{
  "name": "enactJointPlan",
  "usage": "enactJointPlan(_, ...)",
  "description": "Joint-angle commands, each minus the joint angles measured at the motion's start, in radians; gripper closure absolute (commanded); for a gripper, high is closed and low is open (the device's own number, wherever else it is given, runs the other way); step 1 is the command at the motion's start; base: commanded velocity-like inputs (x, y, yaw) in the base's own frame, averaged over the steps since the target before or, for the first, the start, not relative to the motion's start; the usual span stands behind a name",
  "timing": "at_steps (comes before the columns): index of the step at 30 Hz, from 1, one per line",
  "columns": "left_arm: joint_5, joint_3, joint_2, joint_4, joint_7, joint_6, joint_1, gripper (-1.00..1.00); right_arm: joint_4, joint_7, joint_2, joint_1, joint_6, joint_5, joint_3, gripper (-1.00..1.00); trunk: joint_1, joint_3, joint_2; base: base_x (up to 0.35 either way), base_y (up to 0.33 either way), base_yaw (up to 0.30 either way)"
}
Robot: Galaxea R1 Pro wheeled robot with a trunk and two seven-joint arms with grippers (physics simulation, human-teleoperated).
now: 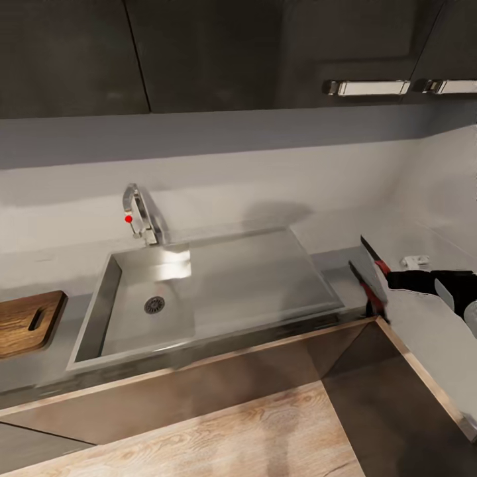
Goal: In the kitchen, take the Vidalia onion out of the sink, dice it on the chopping board with the paring knife, put the diced onion into the bowl on the countertop, then place both the paring knife and the chopping board into the sink.
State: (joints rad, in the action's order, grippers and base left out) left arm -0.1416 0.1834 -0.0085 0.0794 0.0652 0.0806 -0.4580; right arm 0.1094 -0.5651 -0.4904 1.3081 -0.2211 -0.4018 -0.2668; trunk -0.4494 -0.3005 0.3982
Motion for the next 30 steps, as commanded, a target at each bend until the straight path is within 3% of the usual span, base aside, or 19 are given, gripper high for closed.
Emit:
enactJointPlan(1, -0.010, 0.008, -0.001, 0.002, 0.002, 0.001, -0.001, -1.00, 0.008, -0.003, 0.003, 0.000, -0.009, -0.008, -0.008, 1.00, -0.001, 0.000, 0.002, 0.000, 0.000, 0.000)
enactJointPlan(6, -0.017, 0.008, -0.001, 0.000, -0.001, -0.002, -0.001, -1.00, 0.029, 0.007, 0.043, 0.000, -0.021, -0.008, -0.008, 1.00, -0.001, 0.008, 0.002, -0.024, 0.006, 0.000)
enactJointPlan(13, -0.076, 0.008, 0.003, 0.000, -0.001, -0.017, -0.001, -1.00, 0.033, 0.081, 0.117, 0.000, -0.020, -0.007, -0.008, 1.00, -0.001, 0.019, 0.002, -0.098, 0.069, 0.000)
enactJointPlan(19, -0.110, 0.008, 0.006, 0.000, 0.001, -0.102, -0.001, -1.00, 0.033, 0.161, 0.180, 0.000, -0.019, -0.007, -0.008, 1.00, -0.001, 0.028, 0.002, -0.126, 0.067, 0.000)
enactJointPlan(25, -0.115, 0.008, -0.007, -0.001, 0.001, -0.173, -0.001, -1.00, 0.026, 0.172, 0.210, 0.000, -0.010, -0.007, -0.008, 1.00, -0.001, 0.037, 0.002, -0.065, 0.011, 0.000)
enactJointPlan(30, -0.117, 0.008, -0.014, -0.001, 0.000, -0.191, -0.001, -1.00, 0.030, 0.174, 0.216, 0.000, 0.006, -0.006, -0.009, 1.00, -0.001, 0.045, 0.002, -0.009, 0.001, 0.000)
